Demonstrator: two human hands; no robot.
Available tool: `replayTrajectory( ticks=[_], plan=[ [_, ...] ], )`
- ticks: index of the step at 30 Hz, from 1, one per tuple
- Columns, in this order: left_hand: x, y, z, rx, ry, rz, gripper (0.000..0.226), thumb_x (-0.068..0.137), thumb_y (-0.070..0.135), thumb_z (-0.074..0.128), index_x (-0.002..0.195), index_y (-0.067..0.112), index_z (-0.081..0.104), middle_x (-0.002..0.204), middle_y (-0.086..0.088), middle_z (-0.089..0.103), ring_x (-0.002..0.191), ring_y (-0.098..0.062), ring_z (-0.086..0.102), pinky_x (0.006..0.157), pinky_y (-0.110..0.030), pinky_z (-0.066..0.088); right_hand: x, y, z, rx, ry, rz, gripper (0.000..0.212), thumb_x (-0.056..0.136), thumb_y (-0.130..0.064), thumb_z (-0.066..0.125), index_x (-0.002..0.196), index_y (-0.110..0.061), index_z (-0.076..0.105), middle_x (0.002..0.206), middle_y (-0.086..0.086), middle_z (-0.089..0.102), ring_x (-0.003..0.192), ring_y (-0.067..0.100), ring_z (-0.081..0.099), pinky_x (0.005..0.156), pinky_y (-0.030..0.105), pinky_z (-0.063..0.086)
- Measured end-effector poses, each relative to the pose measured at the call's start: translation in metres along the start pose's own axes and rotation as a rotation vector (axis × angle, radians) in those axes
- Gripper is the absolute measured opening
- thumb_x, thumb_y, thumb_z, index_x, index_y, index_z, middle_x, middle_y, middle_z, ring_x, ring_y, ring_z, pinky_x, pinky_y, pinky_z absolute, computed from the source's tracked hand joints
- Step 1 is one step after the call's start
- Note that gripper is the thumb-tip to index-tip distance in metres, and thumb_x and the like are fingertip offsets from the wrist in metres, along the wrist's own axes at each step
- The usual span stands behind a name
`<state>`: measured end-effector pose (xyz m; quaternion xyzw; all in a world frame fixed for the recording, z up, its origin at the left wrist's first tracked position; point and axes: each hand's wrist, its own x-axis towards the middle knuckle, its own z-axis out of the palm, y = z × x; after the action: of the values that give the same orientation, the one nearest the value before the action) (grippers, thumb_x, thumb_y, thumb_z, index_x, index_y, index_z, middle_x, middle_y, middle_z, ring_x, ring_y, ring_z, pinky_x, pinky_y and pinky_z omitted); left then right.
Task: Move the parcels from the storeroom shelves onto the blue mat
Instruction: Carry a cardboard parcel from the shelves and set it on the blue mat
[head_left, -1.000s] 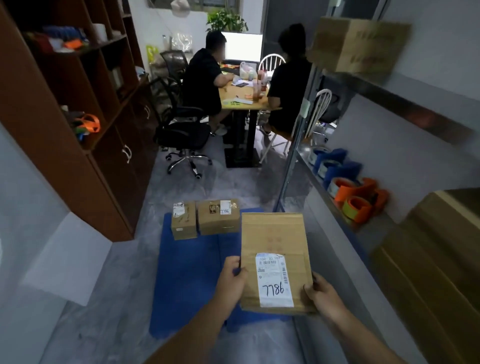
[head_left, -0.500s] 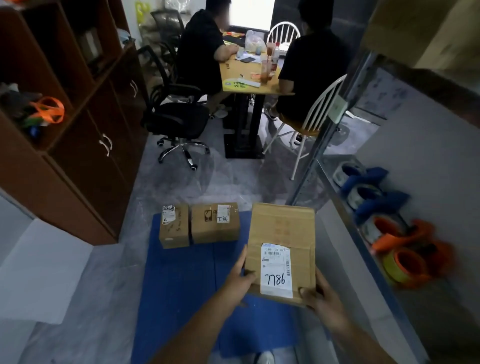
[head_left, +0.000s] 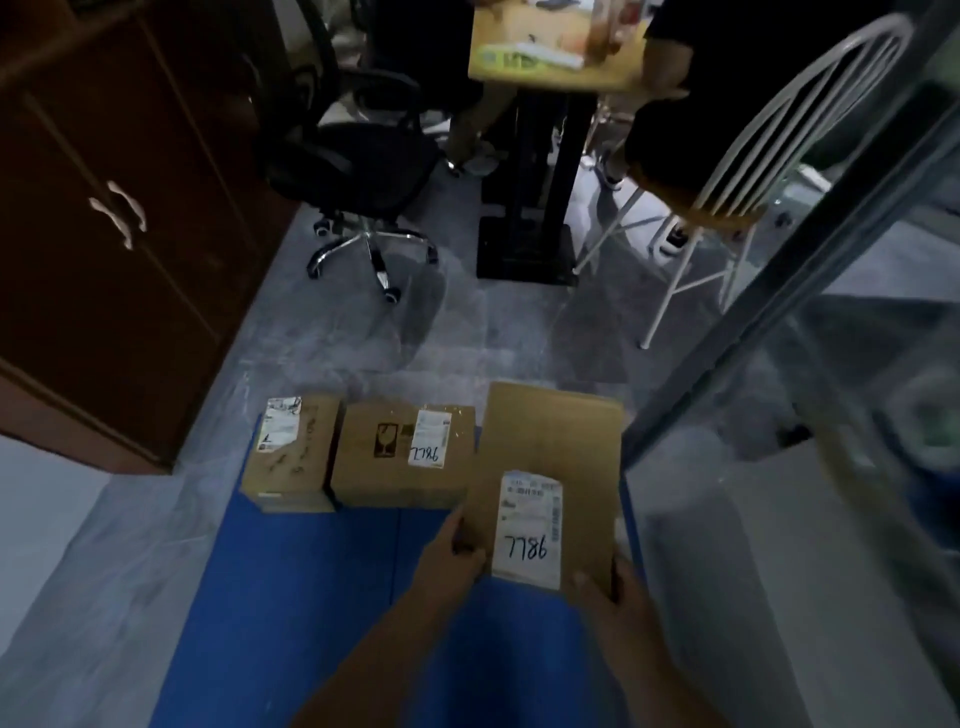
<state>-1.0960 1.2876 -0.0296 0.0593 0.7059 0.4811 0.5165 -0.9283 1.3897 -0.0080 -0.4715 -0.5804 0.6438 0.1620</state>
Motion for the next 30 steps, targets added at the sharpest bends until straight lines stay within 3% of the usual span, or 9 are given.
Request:
replayTrajectory(
  ticks=[5, 10, 14, 18, 20, 23, 26, 28, 30],
  plan=[
    [0.101, -0.049, 0.015, -0.049, 0.037, -0.027, 0.071, 0.093, -0.005, 0.054, 0.152, 0.018, 0.024, 0.137, -0.008, 0.049, 0.106, -0.021, 0.056, 0.098, -0.038, 0.049, 0.086, 0.081, -0.01, -0.1, 0.043, 0.017, 0.052, 0.094, -0.004, 0.055, 0.143, -0.016, 0.043, 0.126, 0.0, 0.061, 0.094, -0.004, 0.058, 0.066, -0.001, 0.045],
    [0.169, -0.102, 0.042, -0.107, 0.179, -0.025, 0.066, 0.092, 0.0, 0.06, 0.149, 0.022, 0.035, 0.142, -0.01, 0.048, 0.117, -0.029, 0.055, 0.099, -0.046, 0.05, 0.147, 0.141, -0.012, -0.194, 0.122, 0.048, 0.05, 0.092, -0.007, 0.06, 0.139, -0.018, 0.05, 0.123, 0.0, 0.064, 0.1, 0.009, 0.061, 0.079, 0.012, 0.051],
    [0.206, -0.126, 0.055, -0.187, 0.339, -0.032, 0.052, 0.088, 0.006, 0.068, 0.137, 0.016, 0.052, 0.13, -0.013, 0.059, 0.116, -0.03, 0.058, 0.098, -0.046, 0.05, 0.195, 0.169, -0.011, -0.312, 0.236, 0.019, 0.042, 0.087, -0.017, 0.067, 0.129, -0.019, 0.061, 0.102, -0.009, 0.067, 0.075, -0.009, 0.056, 0.059, 0.0, 0.045],
    [0.228, -0.136, 0.055, -0.223, 0.46, -0.013, 0.038, 0.085, 0.004, 0.071, 0.119, 0.018, 0.061, 0.117, -0.005, 0.064, 0.099, -0.017, 0.062, 0.084, -0.029, 0.054, 0.233, 0.189, 0.004, -0.322, 0.26, 0.064, 0.029, 0.086, -0.012, 0.065, 0.115, -0.008, 0.069, 0.095, 0.009, 0.071, 0.088, 0.025, 0.066, 0.077, 0.026, 0.053],
    [0.236, -0.136, 0.053, -0.192, 0.454, 0.003, 0.045, 0.085, 0.003, 0.069, 0.126, 0.019, 0.059, 0.114, 0.002, 0.063, 0.087, -0.003, 0.058, 0.067, -0.013, 0.049, 0.243, 0.198, 0.011, -0.273, 0.237, 0.132, 0.021, 0.089, -0.006, 0.058, 0.106, -0.007, 0.071, 0.1, 0.017, 0.069, 0.101, 0.033, 0.063, 0.083, 0.028, 0.051],
    [0.237, -0.137, 0.052, -0.118, 0.379, -0.024, 0.049, 0.087, 0.002, 0.062, 0.132, 0.02, 0.057, 0.116, 0.005, 0.06, 0.077, 0.003, 0.052, 0.048, -0.001, 0.038, 0.243, 0.205, 0.011, -0.211, 0.115, 0.208, 0.038, 0.092, -0.001, 0.053, 0.118, -0.024, 0.066, 0.101, -0.001, 0.067, 0.104, 0.021, 0.062, 0.094, 0.034, 0.053],
    [0.227, -0.136, 0.054, -0.057, 0.3, -0.044, 0.051, 0.089, 0.002, 0.055, 0.135, 0.023, 0.055, 0.109, 0.014, 0.058, 0.072, 0.004, 0.049, 0.044, 0.002, 0.036, 0.231, 0.197, 0.009, -0.184, -0.009, 0.196, 0.049, 0.093, -0.005, 0.056, 0.133, -0.033, 0.053, 0.114, -0.012, 0.059, 0.105, 0.01, 0.055, 0.087, 0.023, 0.046],
    [0.215, -0.13, 0.052, -0.026, 0.273, -0.03, 0.051, 0.09, 0.003, 0.054, 0.137, 0.023, 0.053, 0.096, 0.021, 0.056, 0.069, 0.002, 0.049, 0.043, 0.001, 0.037, 0.221, 0.186, 0.012, -0.202, -0.044, 0.156, 0.044, 0.094, -0.004, 0.054, 0.128, -0.032, 0.056, 0.117, -0.007, 0.061, 0.105, 0.007, 0.056, 0.088, 0.021, 0.045],
    [0.194, -0.117, 0.05, 0.025, 0.242, 0.008, 0.045, 0.09, 0.006, 0.056, 0.132, 0.022, 0.057, 0.102, 0.014, 0.06, 0.074, 0.002, 0.053, 0.047, 0.0, 0.04, 0.208, 0.168, 0.02, -0.196, -0.065, 0.136, 0.035, 0.096, -0.002, 0.052, 0.122, -0.025, 0.059, 0.113, -0.001, 0.064, 0.097, 0.003, 0.06, 0.083, 0.016, 0.048]
  ],
)
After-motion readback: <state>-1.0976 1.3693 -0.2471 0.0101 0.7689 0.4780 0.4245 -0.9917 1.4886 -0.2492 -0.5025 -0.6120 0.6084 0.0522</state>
